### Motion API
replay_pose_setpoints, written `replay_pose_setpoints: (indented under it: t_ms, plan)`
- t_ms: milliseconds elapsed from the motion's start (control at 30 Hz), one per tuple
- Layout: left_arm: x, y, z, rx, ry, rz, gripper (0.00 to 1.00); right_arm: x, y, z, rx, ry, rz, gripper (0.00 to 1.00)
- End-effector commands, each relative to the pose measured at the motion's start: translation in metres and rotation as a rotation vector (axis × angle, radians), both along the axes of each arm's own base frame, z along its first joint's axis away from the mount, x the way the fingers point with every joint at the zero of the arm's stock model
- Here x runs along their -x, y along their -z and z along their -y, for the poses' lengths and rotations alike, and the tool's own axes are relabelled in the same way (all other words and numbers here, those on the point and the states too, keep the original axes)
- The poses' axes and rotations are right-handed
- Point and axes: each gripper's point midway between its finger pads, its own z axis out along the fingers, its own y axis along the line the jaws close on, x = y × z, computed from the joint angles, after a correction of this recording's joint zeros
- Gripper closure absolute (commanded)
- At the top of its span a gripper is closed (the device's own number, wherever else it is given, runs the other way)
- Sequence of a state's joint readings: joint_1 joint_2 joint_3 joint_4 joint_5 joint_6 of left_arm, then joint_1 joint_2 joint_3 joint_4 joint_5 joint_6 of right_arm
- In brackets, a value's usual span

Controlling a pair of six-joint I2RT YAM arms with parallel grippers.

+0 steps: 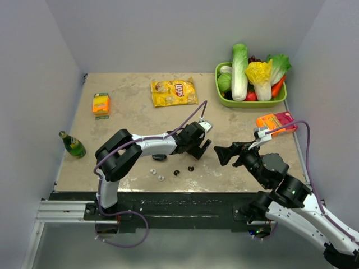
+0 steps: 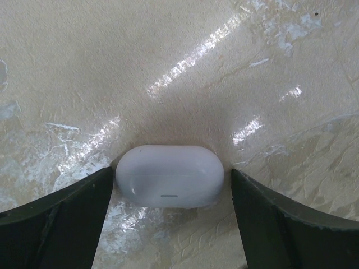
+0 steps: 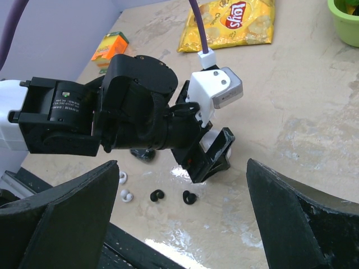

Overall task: Insert the wireless bluetooth earbuds into the charging case
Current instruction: Pick up the charging case at the center of the board.

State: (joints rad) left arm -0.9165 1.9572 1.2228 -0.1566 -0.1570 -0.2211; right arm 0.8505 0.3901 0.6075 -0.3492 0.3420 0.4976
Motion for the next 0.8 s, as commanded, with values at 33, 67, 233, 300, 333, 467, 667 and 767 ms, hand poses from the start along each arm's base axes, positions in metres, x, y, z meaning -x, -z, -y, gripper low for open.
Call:
replay_pose_setpoints:
  t_ms: [33, 67, 233, 300, 333, 467, 667, 767]
  plan:
    - [0.000, 0.013, -0.021, -0.099, -0.039, -0.015, 0.13, 0.001, -0.019, 0.003, -0.039, 0.009, 0.025, 0.02]
    - [0.000, 0.013, -0.022, -0.105, -0.042, -0.015, 0.14, 0.001, -0.019, 0.003, -0.039, 0.009, 0.025, 0.02]
    - [0.000, 0.014, -0.026, -0.115, -0.057, -0.012, 0.11, 0.001, -0.017, 0.003, -0.036, 0.012, 0.023, 0.02]
    - [0.000, 0.016, -0.028, -0.122, -0.068, -0.013, 0.07, 0.001, -0.017, 0.003, -0.036, 0.009, 0.023, 0.02]
    - [0.000, 0.016, -0.028, -0.122, -0.068, -0.016, 0.07, 0.001, -0.016, 0.003, -0.038, 0.013, 0.023, 0.02]
    - [0.003, 0.021, -0.029, -0.123, -0.074, -0.026, 0.07, 0.000, -0.015, 0.003, -0.035, 0.013, 0.021, 0.02]
    - [0.008, 0.025, -0.028, -0.111, -0.065, -0.040, 0.13, 0.001, -0.014, 0.003, -0.034, 0.013, 0.020, 0.02]
    - [0.010, 0.027, -0.028, -0.110, -0.060, -0.048, 0.18, 0.000, -0.014, 0.003, -0.035, 0.014, 0.021, 0.02]
